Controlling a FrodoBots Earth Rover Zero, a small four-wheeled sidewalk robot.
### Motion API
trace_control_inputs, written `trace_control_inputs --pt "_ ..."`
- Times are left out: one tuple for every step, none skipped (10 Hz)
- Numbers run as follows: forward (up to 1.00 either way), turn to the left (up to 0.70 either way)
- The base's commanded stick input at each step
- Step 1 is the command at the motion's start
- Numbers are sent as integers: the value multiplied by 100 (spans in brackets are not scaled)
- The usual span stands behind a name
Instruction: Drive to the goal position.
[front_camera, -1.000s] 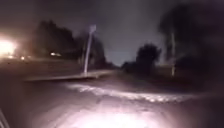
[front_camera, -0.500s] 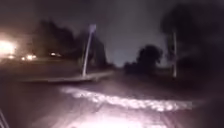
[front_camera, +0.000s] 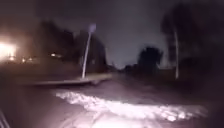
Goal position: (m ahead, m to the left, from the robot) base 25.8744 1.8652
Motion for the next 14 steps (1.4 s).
trace_control_inputs --pt "70 0" --pt "70 0" --pt "70 0" --pt "70 0" --pt "70 0" --pt "70 0" --pt "70 0" --pt "70 0" --pt "70 0" --pt "70 0" --pt "70 0" --pt "70 0" --pt "70 0" --pt "70 0"
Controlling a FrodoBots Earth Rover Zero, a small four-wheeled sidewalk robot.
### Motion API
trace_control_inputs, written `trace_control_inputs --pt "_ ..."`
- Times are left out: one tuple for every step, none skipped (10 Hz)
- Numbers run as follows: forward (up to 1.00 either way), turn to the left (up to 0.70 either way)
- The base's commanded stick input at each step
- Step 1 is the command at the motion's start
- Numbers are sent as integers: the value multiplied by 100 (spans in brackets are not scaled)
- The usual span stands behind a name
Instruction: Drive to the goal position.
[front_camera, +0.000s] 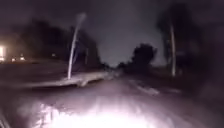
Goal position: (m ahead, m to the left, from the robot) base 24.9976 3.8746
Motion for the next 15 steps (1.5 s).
trace_control_inputs --pt "70 0" --pt "70 0" --pt "70 0" --pt "70 -5" --pt "70 -35" --pt "70 -35" --pt "70 -35" --pt "70 -35" --pt "70 -35" --pt "70 -35" --pt "70 -35" --pt "70 -35" --pt "70 -35" --pt "70 -2" --pt "70 0"
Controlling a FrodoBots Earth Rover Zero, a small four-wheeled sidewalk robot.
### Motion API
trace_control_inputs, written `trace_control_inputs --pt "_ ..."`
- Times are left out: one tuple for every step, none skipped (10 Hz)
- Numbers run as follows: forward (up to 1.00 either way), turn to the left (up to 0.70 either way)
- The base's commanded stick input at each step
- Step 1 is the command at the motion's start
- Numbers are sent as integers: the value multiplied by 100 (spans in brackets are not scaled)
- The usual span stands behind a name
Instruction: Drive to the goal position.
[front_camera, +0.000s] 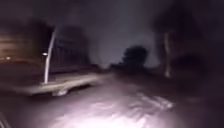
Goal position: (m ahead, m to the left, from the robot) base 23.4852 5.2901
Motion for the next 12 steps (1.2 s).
trace_control_inputs --pt "70 0" --pt "70 0" --pt "70 0" --pt "70 0" --pt "70 0" --pt "70 0" --pt "70 0" --pt "70 0" --pt "70 0" --pt "70 0" --pt "70 0" --pt "70 0"
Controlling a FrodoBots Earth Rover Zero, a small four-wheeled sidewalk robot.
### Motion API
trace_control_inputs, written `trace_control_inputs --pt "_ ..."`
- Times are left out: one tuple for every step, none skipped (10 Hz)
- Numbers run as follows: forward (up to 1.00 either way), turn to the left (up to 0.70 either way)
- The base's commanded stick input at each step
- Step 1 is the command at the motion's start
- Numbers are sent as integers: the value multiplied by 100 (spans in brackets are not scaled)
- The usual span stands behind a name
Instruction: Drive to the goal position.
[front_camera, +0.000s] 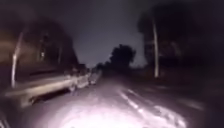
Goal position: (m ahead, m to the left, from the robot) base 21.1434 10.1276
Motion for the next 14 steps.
trace_control_inputs --pt "70 0" --pt "70 0" --pt "70 0" --pt "70 0" --pt "70 0" --pt "70 0" --pt "70 0" --pt "70 0" --pt "70 0" --pt "70 0" --pt "70 0" --pt "70 0" --pt "70 0" --pt "70 0"
